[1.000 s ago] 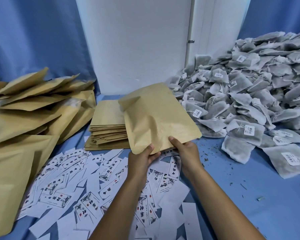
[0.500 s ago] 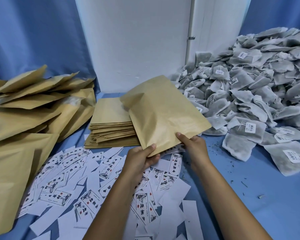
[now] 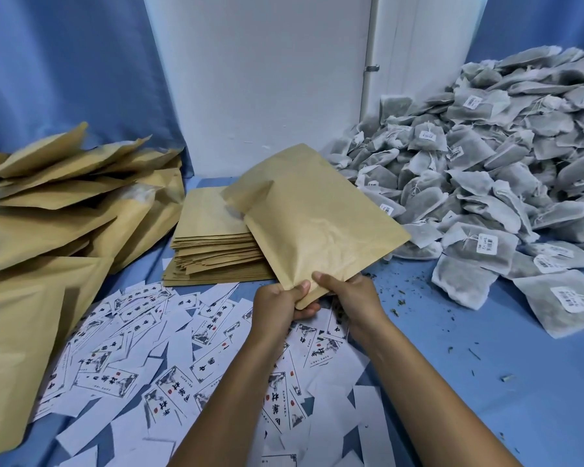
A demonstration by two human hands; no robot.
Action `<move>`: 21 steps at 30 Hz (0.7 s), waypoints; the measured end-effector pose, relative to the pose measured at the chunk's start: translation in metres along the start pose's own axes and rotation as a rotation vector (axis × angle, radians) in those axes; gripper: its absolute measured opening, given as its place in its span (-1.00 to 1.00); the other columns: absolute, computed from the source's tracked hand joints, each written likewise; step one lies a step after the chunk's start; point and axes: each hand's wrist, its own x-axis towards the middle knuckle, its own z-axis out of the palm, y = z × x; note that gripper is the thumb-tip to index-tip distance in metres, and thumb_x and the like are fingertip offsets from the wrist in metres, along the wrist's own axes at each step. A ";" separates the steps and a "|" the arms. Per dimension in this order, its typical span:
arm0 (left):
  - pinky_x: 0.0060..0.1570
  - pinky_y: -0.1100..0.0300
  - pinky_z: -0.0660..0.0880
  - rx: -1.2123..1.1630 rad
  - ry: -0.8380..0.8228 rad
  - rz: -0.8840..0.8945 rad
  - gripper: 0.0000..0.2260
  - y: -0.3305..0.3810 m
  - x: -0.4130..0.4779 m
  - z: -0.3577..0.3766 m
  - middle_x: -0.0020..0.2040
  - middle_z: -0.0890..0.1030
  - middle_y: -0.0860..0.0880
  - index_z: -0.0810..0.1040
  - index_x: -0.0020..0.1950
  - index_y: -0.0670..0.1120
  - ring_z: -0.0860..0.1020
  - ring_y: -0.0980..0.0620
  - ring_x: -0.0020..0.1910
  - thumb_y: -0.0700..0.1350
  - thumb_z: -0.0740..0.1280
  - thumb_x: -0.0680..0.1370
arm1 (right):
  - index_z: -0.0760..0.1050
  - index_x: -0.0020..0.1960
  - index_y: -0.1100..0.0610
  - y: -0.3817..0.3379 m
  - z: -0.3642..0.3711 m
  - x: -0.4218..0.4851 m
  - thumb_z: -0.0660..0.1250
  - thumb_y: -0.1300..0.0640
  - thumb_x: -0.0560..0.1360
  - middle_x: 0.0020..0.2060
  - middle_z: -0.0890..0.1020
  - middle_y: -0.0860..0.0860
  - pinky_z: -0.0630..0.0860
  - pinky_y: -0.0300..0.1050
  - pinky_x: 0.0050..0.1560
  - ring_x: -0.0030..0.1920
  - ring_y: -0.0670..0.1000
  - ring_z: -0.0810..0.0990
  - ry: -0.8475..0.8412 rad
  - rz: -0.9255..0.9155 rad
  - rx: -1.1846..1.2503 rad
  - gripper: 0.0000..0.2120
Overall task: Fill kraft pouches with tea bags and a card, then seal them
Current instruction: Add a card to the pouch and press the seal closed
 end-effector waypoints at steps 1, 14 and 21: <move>-0.41 0.31 0.50 -0.008 0.001 0.010 -0.87 0.000 0.001 -0.002 -0.33 0.66 -0.18 0.60 -0.09 -0.24 0.62 0.01 -0.43 -0.17 0.38 0.53 | 0.52 -0.18 0.32 -0.001 -0.001 0.002 0.49 0.27 0.37 -0.26 0.65 0.21 0.56 -0.18 -0.33 -0.30 0.12 0.65 0.016 -0.008 0.026 -0.83; -0.50 0.34 0.44 0.031 0.000 0.038 -0.85 0.005 -0.006 -0.002 -0.44 0.60 -0.07 0.57 -0.16 -0.28 0.50 0.12 -0.53 -0.20 0.36 0.54 | 0.56 -0.22 0.27 -0.008 -0.006 0.005 0.47 0.35 0.36 -0.34 0.69 0.10 0.57 -0.24 -0.37 -0.32 0.05 0.68 0.043 -0.024 0.184 -0.91; -0.51 0.35 0.43 0.066 0.010 0.046 -0.84 0.008 -0.007 -0.006 -0.45 0.60 -0.08 0.55 -0.19 -0.28 0.50 0.12 -0.54 -0.21 0.37 0.53 | 0.50 -0.30 0.21 -0.012 -0.012 0.007 0.47 0.32 0.37 -0.40 0.67 0.08 0.56 -0.22 -0.40 -0.38 0.04 0.66 0.114 -0.023 0.279 -0.84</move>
